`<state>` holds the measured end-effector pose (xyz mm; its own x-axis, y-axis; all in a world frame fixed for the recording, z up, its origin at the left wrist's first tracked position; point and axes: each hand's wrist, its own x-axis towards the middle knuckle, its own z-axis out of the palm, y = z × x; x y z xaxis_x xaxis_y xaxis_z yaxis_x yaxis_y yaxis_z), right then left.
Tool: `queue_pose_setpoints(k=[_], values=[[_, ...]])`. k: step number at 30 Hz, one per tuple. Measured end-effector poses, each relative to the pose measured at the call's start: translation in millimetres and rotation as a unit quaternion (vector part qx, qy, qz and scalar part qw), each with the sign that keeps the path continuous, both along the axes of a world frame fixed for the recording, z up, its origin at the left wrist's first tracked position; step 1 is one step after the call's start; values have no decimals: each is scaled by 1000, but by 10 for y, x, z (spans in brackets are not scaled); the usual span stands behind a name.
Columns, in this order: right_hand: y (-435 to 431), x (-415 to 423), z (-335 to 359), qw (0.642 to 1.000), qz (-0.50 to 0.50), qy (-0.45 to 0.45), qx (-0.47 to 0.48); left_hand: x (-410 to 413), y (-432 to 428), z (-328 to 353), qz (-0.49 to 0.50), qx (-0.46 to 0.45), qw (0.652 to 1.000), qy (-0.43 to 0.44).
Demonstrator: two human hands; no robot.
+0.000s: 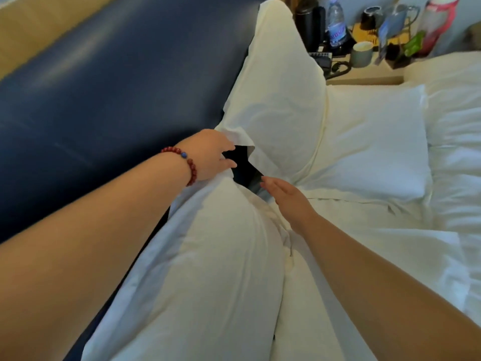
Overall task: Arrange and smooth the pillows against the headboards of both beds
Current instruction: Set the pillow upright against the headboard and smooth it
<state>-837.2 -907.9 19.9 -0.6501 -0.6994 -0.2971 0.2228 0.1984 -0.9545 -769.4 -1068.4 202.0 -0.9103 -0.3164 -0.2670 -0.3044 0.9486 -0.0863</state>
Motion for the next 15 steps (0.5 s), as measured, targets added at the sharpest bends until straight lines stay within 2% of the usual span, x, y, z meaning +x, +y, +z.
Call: queue_pose_setpoints(k=[4,7,9,13,15], values=[[-70,-119,-228,993,64,-78,56,-139,-27,-33,-69,-181,978,-77],[-77,-90,-389,989,67,-74,107,-182,-27,-37,-55,-201,970,-127],[-112,-59,-415,991,33,-68,111,-190,-29,-18,-41,-191,975,-109],[-151,-54,-378,990,-62,-87,93,-172,-21,67,31,-44,998,29],[-123,-88,-341,990,-74,-78,91,-143,-10,71,45,-31,997,59]])
